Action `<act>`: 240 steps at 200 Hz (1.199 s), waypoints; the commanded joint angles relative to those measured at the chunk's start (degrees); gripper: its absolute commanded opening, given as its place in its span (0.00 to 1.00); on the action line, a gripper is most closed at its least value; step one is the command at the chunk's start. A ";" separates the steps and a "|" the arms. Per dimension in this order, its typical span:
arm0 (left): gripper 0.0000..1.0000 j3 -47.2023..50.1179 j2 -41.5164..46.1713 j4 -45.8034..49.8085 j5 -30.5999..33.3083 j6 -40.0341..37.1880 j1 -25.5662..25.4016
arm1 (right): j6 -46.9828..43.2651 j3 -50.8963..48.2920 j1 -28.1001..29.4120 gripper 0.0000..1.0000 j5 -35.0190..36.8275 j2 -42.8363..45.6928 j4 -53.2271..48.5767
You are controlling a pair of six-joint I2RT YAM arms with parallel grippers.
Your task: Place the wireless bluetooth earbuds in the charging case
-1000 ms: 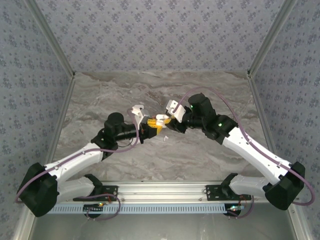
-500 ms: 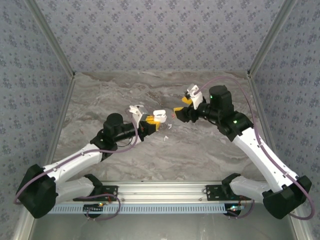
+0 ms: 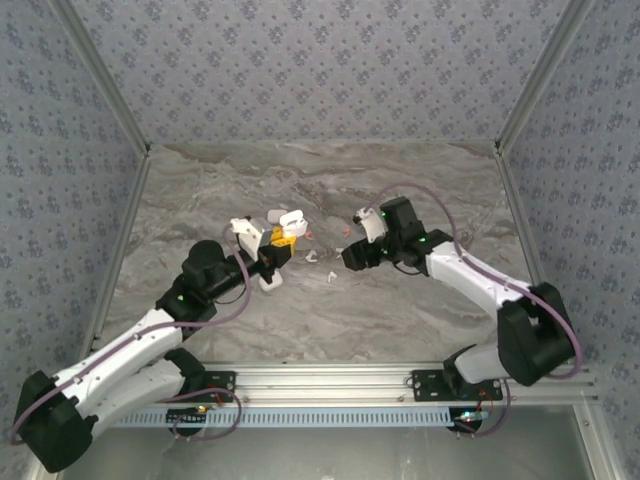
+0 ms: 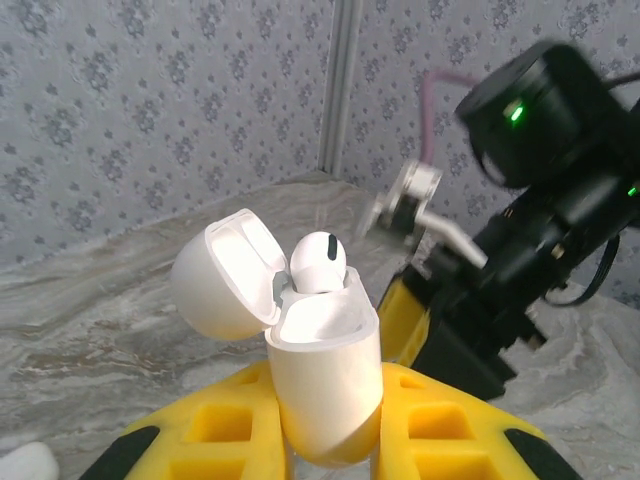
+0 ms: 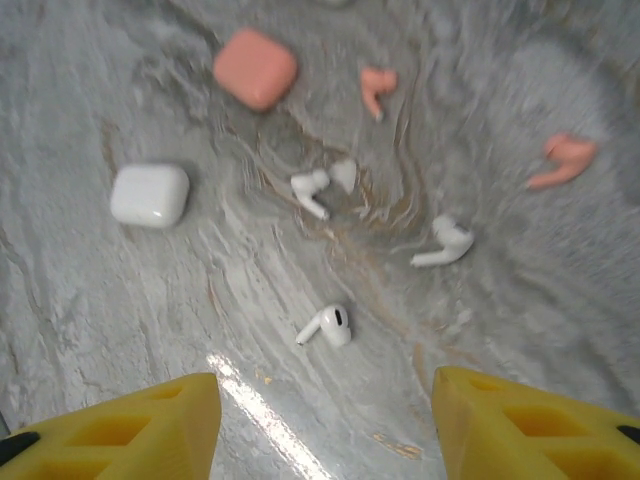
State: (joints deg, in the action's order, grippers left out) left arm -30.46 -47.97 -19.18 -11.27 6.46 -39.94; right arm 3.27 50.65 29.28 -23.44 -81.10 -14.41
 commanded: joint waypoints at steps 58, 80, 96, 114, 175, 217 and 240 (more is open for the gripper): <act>0.00 -0.33 0.46 0.91 0.87 -0.95 -0.38 | -1.03 5.99 4.94 0.52 -0.68 -17.83 4.05; 0.00 -0.37 0.01 0.67 0.56 -0.83 -0.40 | -1.70 7.56 5.60 0.51 0.29 -20.51 3.68; 0.00 -0.33 -0.19 0.40 0.34 -0.60 -0.33 | -2.29 8.38 5.89 0.50 1.27 -22.10 3.18; 0.00 -0.43 -0.42 0.24 0.08 -0.57 -0.35 | -2.83 9.15 6.21 0.48 1.86 -23.84 2.36; 0.00 -0.36 -0.86 0.03 -0.16 -0.16 -0.32 | -4.44 8.69 7.27 0.40 2.00 -24.84 -1.07; 0.00 -0.22 -0.91 -0.05 -0.14 0.00 -0.40 | -4.94 7.12 7.47 0.37 2.86 -23.76 -2.40; 0.00 -0.22 -0.90 -0.03 -0.22 -0.03 -0.33 | -4.86 7.09 7.48 0.34 3.22 -23.28 -2.80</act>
State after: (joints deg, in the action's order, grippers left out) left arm -30.46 -48.93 -17.74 -10.70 6.04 -39.94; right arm -0.95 59.09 35.81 -20.38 -104.99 -12.03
